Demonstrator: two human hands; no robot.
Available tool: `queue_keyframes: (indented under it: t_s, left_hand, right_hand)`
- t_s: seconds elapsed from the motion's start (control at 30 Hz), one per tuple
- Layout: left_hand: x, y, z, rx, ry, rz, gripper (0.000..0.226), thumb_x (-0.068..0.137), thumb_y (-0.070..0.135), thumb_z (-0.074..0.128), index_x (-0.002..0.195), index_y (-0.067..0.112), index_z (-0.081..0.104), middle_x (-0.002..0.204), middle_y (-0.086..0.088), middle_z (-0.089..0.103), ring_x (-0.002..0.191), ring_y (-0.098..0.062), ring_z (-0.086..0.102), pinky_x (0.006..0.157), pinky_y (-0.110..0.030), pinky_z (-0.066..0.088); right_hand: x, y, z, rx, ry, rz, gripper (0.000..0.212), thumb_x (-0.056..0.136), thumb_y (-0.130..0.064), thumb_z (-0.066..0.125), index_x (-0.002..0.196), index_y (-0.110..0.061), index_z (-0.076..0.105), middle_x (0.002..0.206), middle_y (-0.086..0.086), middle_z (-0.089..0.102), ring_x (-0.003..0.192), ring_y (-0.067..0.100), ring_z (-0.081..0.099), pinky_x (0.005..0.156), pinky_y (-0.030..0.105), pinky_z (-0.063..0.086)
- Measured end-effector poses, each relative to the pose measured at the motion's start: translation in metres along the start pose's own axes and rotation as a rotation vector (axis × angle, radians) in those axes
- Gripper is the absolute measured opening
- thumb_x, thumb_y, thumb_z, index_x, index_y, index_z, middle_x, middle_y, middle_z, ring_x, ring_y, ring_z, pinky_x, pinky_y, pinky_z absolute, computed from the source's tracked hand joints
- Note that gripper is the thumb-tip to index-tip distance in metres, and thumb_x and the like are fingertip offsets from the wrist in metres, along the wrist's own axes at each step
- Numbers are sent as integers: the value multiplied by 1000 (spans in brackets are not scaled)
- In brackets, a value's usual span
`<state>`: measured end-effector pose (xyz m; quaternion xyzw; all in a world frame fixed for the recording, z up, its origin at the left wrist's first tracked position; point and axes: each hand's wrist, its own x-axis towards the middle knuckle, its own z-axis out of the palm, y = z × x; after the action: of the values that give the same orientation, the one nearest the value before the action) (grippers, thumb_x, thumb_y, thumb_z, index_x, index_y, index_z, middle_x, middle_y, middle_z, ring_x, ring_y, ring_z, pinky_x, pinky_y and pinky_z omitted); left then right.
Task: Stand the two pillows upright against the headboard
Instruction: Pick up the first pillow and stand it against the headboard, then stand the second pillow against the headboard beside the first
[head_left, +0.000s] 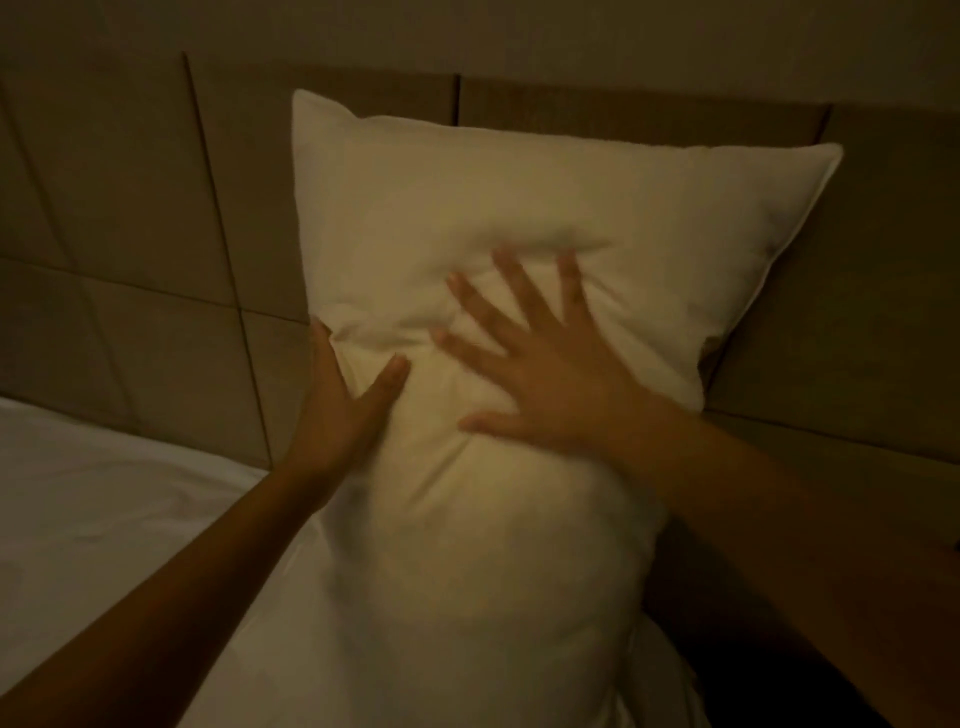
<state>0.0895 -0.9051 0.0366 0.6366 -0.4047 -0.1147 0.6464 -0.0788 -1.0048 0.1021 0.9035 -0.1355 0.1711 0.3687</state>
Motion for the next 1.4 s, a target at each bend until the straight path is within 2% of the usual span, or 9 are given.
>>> queue_keyframes:
  t_s: [0.17, 0.33, 0.57, 0.67, 0.77, 0.83, 0.97, 1.17, 1.4]
  left_hand:
    - [2, 0, -4, 71, -33, 22, 95, 75, 55, 49, 149, 27, -2, 161, 5, 0, 144, -6, 4, 112, -23, 11]
    - [25, 34, 5, 185, -56, 133, 72, 88, 53, 36, 149, 33, 4, 160, -2, -13, 146, -21, -14, 119, -46, -1]
    - [30, 49, -5, 128, -108, 160, 65, 90, 41, 48, 148, 29, 19, 161, 5, 6, 147, -14, -10, 120, -46, -1]
    - [11, 63, -16, 67, -108, 212, 58, 89, 35, 54, 142, 34, 31, 156, 10, 25, 143, -5, 17, 115, -25, 21]
    - [-7, 75, -32, 52, -119, 205, 37, 87, 31, 58, 121, 39, 47, 129, 21, 49, 115, 12, 44, 94, -4, 36]
    - [-24, 71, -53, 39, -93, 109, 32, 86, 26, 60, 115, 36, 51, 116, 19, 54, 104, 9, 50, 90, -6, 41]
    - [-71, 51, -115, 96, 82, -75, 35, 81, 34, 66, 114, 31, 58, 117, 7, 62, 110, -7, 58, 91, -18, 44]
    - [-137, 72, -255, 262, 410, -166, 44, 82, 40, 61, 122, 21, 59, 123, 4, 61, 116, -11, 55, 96, -29, 44]
    - [-223, 118, -400, 431, 648, -202, 45, 82, 45, 59, 122, 25, 57, 124, 5, 58, 117, -13, 53, 90, -26, 41]
  right_hand:
    - [21, 67, -13, -44, -118, 317, 88, 70, -80, 16, 143, -39, -8, 158, 0, -15, 142, 38, -19, 103, 69, -15]
    - [10, 38, -18, 33, -47, 381, 80, 78, -73, 17, 144, -35, -9, 158, 3, -14, 142, 36, -18, 107, 69, -9]
    - [-10, 44, -13, 123, -120, 537, 87, 71, -79, 18, 142, -39, -14, 158, 0, -18, 141, 35, -22, 107, 69, -8]
    - [-4, 22, -25, 154, -78, 518, 84, 76, -73, 25, 146, -32, 1, 159, 9, -3, 144, 36, -9, 110, 64, -6]
    - [0, -13, -34, 241, 105, 382, 68, 80, -58, 38, 136, -20, 39, 140, 18, 47, 133, 37, 37, 111, 52, 19]
    - [5, -45, -42, 355, 207, 309, 53, 79, -49, 47, 118, -14, 58, 109, 16, 67, 103, 36, 61, 91, 44, 41]
    - [13, -111, -69, 671, 4, 297, 51, 73, -51, 48, 102, -13, 67, 85, 12, 70, 76, 34, 66, 66, 39, 54]
    - [62, -196, -137, 931, -198, 148, 73, 76, -67, 43, 137, -27, 37, 139, 1, 48, 125, 24, 44, 102, 38, 36]
    - [115, -313, -239, 1252, -223, -30, 78, 74, -66, 50, 140, -30, 30, 146, -1, 38, 131, 22, 38, 108, 41, 36]
